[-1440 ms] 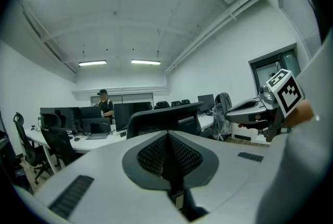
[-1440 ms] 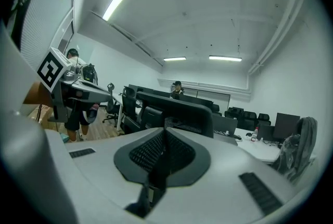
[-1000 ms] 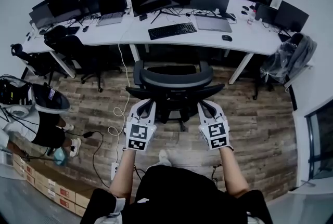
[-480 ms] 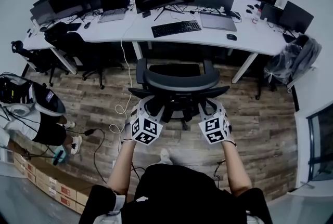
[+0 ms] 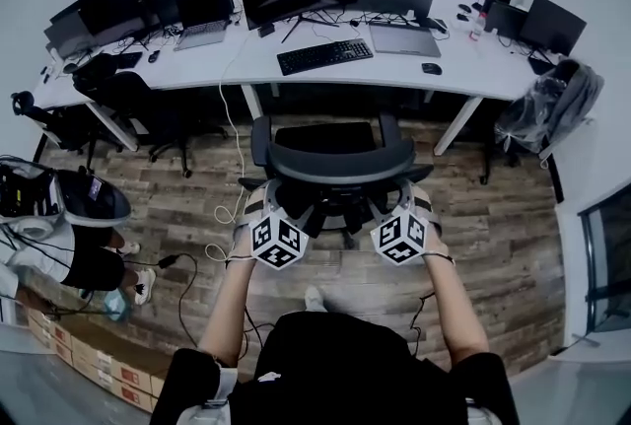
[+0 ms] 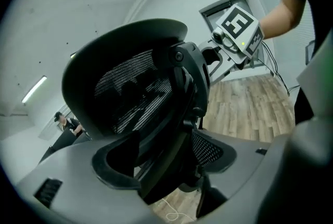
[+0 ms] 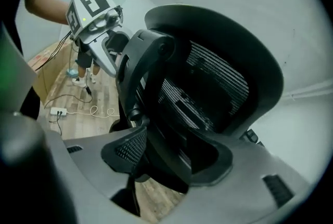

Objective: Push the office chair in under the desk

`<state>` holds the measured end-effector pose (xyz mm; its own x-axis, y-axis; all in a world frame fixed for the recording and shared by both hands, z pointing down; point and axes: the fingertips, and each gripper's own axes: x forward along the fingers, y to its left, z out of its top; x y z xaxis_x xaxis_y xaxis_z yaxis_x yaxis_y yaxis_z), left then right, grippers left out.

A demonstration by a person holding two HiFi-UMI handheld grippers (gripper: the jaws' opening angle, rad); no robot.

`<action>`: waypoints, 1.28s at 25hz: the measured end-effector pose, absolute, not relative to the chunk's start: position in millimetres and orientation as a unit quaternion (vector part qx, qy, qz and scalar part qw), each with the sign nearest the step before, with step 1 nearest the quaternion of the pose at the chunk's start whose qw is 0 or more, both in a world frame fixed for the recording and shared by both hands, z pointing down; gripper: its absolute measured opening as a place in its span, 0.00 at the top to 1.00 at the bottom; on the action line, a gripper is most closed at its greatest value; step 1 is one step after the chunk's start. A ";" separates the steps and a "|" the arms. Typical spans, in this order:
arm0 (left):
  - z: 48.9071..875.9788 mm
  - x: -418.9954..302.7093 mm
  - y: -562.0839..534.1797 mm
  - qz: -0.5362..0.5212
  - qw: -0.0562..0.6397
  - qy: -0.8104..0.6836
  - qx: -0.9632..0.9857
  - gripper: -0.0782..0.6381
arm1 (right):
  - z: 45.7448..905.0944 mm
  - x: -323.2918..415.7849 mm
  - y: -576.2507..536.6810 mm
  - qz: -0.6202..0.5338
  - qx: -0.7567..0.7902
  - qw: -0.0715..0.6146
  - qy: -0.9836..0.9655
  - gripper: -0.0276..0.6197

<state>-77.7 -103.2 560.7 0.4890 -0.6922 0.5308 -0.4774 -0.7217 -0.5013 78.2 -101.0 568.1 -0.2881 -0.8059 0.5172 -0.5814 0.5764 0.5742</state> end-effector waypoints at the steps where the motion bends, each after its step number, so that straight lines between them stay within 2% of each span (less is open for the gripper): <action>1: 562.2 -76.3 -105.5 -0.378 0.157 0.340 -0.847 0.45 | 568.5 77.9 -103.4 -0.147 0.435 0.411 -0.788 0.59; 5: 571.3 -70.2 -111.8 -0.407 0.198 0.321 -0.832 0.41 | 572.8 77.0 -111.7 -0.160 0.426 0.426 -0.782 0.55; 12: 591.3 -67.3 -122.8 -0.448 0.227 0.299 -0.811 0.35 | 589.8 76.5 -121.6 -0.203 0.408 0.467 -0.758 0.50; 32: 606.0 -69.3 -150.0 -0.464 0.298 0.291 -0.782 0.35 | 603.8 73.0 -140.5 -0.252 0.385 0.508 -0.728 0.45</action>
